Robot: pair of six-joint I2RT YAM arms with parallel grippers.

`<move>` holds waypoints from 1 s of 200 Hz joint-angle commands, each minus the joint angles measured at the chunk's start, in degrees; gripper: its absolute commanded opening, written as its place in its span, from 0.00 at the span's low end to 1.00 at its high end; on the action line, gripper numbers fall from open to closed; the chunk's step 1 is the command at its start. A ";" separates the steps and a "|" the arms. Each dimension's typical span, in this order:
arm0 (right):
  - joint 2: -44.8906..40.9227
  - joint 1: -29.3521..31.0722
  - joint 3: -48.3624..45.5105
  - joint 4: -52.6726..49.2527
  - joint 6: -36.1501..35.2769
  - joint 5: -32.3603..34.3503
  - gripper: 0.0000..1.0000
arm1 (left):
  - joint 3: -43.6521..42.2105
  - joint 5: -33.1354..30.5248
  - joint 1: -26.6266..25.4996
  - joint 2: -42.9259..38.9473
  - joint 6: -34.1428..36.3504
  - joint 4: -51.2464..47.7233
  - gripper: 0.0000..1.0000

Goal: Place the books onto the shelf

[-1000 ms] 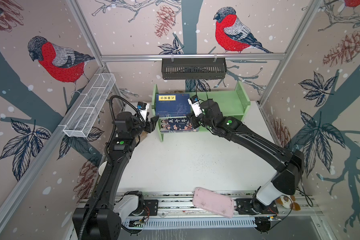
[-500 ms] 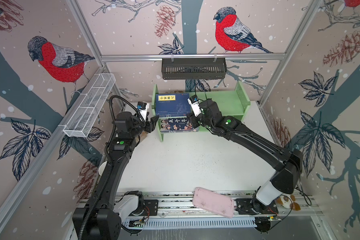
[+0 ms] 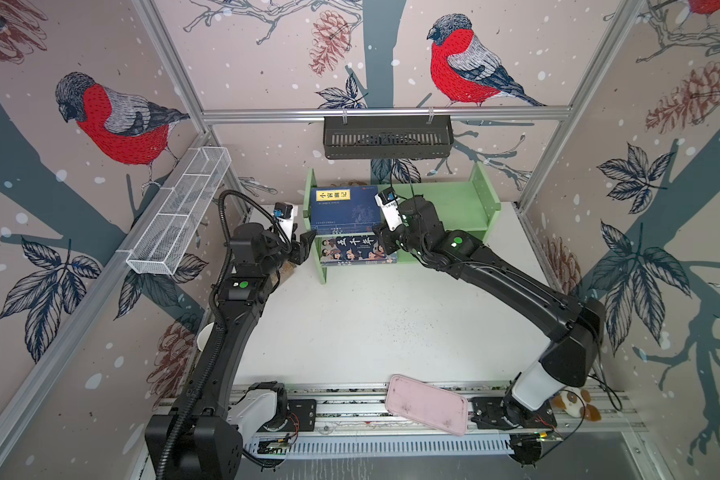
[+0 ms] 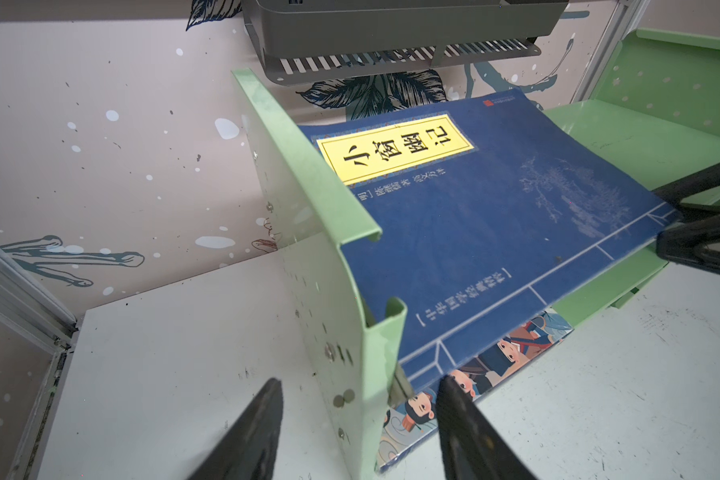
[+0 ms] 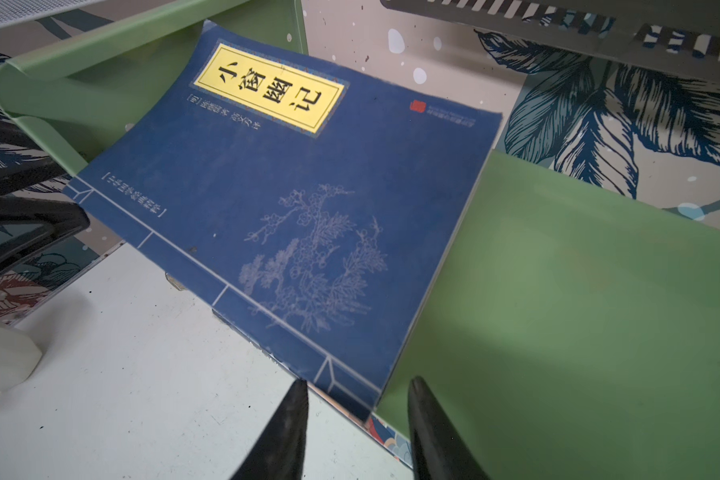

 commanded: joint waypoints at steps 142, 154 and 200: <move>-7.01 0.30 -2.83 3.18 0.40 1.57 0.45 | 0.66 -1.42 -0.02 -3.48 -0.39 -6.57 0.70; -10.12 0.32 -5.04 4.36 0.78 1.70 0.46 | 2.21 -2.04 -0.01 -4.95 -1.10 -9.45 0.73; -25.77 -0.05 -20.36 10.71 4.33 1.28 0.53 | 1.84 -2.53 0.13 -8.56 -4.45 -17.39 0.78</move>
